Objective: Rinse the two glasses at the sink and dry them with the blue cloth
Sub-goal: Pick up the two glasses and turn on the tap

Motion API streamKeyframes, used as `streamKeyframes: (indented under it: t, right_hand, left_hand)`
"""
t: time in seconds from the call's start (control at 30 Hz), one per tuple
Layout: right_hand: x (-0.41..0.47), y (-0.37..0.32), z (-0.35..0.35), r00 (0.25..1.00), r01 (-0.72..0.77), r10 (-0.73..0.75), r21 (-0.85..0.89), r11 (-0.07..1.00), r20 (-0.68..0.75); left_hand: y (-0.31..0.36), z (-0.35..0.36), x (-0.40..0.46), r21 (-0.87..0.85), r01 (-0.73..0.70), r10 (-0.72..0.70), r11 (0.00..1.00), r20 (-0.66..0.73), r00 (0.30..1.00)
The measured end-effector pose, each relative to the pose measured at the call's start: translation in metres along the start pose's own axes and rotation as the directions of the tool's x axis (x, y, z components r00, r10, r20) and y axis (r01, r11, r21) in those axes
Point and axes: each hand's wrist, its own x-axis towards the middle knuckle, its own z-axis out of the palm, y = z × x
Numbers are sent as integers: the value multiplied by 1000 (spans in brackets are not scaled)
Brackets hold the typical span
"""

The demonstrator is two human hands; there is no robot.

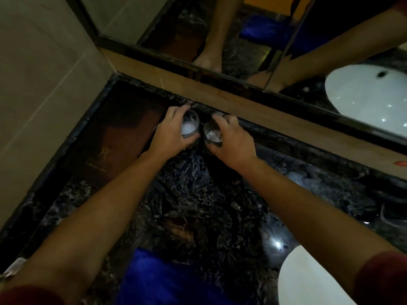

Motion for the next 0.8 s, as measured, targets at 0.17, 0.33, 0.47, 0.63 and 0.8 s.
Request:
streamKeyframes:
  t: [0.17, 0.33, 0.47, 0.63, 0.8]
  right_hand:
    - [-8, 1, -9, 1000, -5, 5, 45, 999, -16]
    - [-56, 7, -26, 996, -30, 39, 118, 993, -80]
    - [-122, 14, -58, 989, 2, 19, 148, 989, -145]
    - [-208, 22, -98, 980, 8, 25, 163, 987, -199]
    - [-294, 37, -136, 969, 47, -11, 139, 989, -246]
  left_hand:
    - [9, -8, -19, -16, 2, -2, 1000, -20, 1000]
    - [26, -31, -53, -19, -18, 17, 1000, -68, 998]
    - [62, -53, -93, 41, -85, 88, 996, -60, 994]
    - [115, -74, -141, 47, -140, 144, 989, -95, 985]
    - [168, -80, -194, 21, -221, 222, 975, -119, 968]
